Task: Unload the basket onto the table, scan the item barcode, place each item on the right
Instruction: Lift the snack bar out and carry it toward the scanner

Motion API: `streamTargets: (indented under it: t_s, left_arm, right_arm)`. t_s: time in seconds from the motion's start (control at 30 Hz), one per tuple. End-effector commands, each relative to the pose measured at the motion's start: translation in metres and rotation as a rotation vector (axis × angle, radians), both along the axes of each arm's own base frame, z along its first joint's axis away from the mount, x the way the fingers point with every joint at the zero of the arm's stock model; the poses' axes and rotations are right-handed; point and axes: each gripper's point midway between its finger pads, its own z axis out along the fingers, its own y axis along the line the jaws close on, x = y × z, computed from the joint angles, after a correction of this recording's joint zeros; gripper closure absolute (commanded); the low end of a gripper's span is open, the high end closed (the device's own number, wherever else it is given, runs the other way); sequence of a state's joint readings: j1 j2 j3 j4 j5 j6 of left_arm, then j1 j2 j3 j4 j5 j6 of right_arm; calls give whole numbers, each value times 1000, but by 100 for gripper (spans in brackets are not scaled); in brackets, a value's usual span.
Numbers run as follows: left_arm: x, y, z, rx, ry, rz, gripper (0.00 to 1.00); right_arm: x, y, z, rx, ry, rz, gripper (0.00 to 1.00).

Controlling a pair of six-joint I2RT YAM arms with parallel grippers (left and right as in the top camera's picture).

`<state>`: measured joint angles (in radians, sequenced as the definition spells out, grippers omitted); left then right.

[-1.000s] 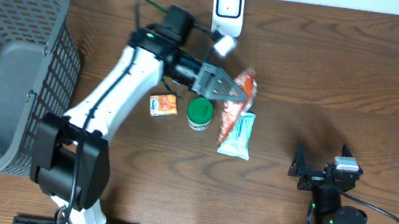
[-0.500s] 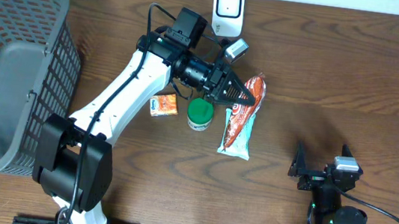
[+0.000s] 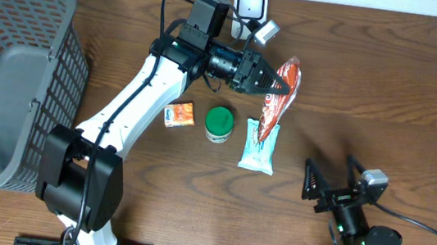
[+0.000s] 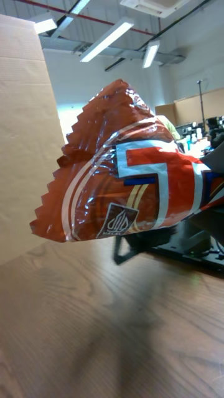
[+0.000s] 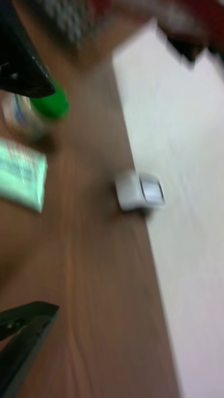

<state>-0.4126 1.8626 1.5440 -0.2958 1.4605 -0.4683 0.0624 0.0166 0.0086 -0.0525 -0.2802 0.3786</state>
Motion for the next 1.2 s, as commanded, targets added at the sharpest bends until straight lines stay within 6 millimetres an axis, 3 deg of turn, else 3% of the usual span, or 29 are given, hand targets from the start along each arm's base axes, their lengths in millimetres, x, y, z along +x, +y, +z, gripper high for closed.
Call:
streamTargets:
  t_s: [0.0,0.13,0.23,0.37,0.4,0.43,0.47,0.5,0.53,0.57,0.8,1.03,1.17]
  left_arm:
    - [3,1,3,10,14,21,93]
    - [4,1,3,29,78,28,93]
    - [4,1,3,43,129,34,93]
    - [7,1,1,69,174,59,92]
    - [9,0,-1,83,197,75,93]
    - [10,0,-1,92,215,83,93]
    - [10,0,-2,98,236,87,93]
    - [10,0,-2,104,257,91,93]
    - [10,0,-2,110,277,94,93]
    - [11,0,-3,118,294,102,92]
    - [27,-5,-18,188,278,222,93]
    - [45,-13,-38,297,360,400,93]
    - [47,-20,-44,336,397,461,93]
  right_arm:
    - [-18,35,15,242,93,211,1]
    - [-33,51,43,343,87,337,1]
    - [-64,74,89,276,-114,563,1]
    - [-95,85,121,186,-314,704,1]
    - [-99,85,127,173,-352,712,9]
    - [-100,85,129,169,-366,711,33]
    - [-100,85,129,156,-376,707,45]
    - [-98,85,126,136,-382,702,46]
    - [-95,85,122,125,-369,693,18]
    - [-89,83,115,128,-334,670,1]
    - [-58,72,74,144,-145,530,1]
    - [-29,45,60,171,-92,307,1]
    - [-21,34,59,77,-144,226,1]
